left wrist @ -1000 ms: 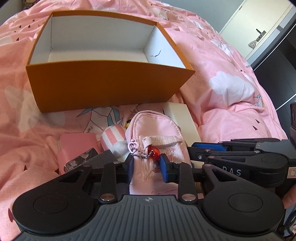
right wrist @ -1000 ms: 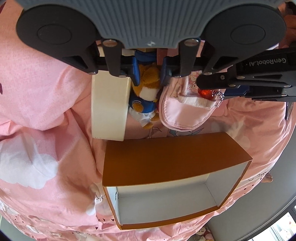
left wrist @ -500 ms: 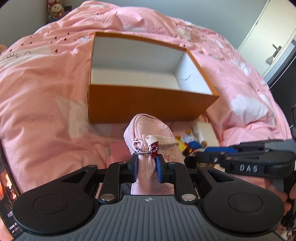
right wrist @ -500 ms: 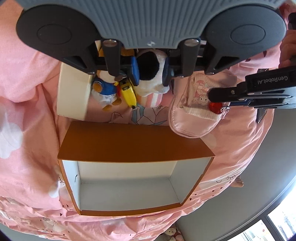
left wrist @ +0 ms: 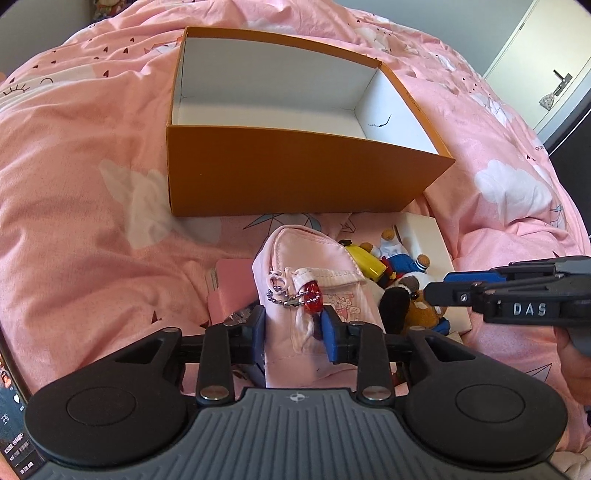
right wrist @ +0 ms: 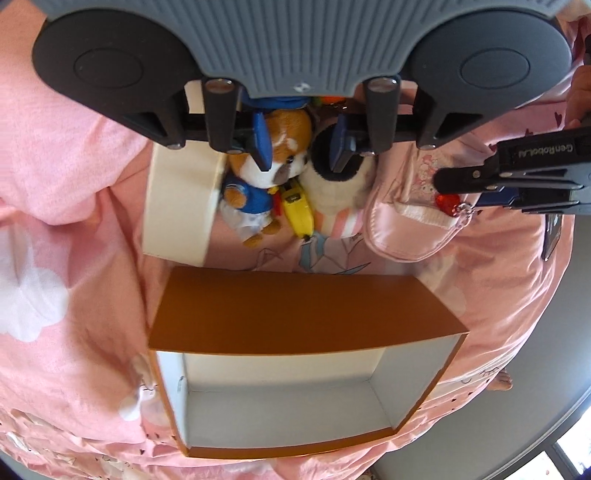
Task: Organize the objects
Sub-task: 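Lift the pink pouch with the left gripper while the right gripper grasps the pink wallet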
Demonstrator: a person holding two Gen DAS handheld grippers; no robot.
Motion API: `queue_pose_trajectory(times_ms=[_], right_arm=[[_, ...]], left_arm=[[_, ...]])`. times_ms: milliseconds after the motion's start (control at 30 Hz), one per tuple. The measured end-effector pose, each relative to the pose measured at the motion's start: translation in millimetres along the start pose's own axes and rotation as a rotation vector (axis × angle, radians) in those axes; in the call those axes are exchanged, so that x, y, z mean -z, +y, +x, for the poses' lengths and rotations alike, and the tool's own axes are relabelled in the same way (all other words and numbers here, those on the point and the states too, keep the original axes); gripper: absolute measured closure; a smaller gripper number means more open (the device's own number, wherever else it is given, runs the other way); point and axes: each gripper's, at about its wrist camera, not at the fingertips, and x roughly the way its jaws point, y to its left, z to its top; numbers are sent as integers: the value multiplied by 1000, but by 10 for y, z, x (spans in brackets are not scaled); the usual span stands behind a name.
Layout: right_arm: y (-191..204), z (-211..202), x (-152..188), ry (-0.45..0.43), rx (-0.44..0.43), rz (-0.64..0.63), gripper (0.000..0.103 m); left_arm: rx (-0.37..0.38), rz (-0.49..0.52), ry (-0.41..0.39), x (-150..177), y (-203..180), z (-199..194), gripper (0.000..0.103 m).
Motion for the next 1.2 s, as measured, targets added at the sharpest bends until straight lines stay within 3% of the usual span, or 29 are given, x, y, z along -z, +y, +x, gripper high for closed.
queue_pose_trajectory(times_ms=[167,333,467,633,700,900,933,1000,1200], right_arm=[[-214,-100,9,37,-8,58,62],[-253,-126,135,77,-14,64,61],[-160,-115,85,70,-78,42,61],[157,29,-142,69,-189,-40,61],[306,141,-239,92,-221,-81,61],[617,616,-613,136,-230,-147,61],[653,717,-684,145,-232,-141,59],[701,940,-795,174,-223,-119,38],[792,1472,-934,318,-194,-87,36]], left_arm=[[35,-25,-51,-25,38,-127,83],[-13,-54,-161,-168,138,-386,84],[-76,-71,-209,-293,263,-518,84],[-173,-79,-193,-346,403,-504,84],[-173,-99,-181,-349,479,-480,84],[-216,-123,-158,-342,626,-374,84],[-228,-119,-156,-340,634,-354,84],[-259,-104,-152,-339,640,-314,84],[-292,-91,-133,-335,680,-203,84]])
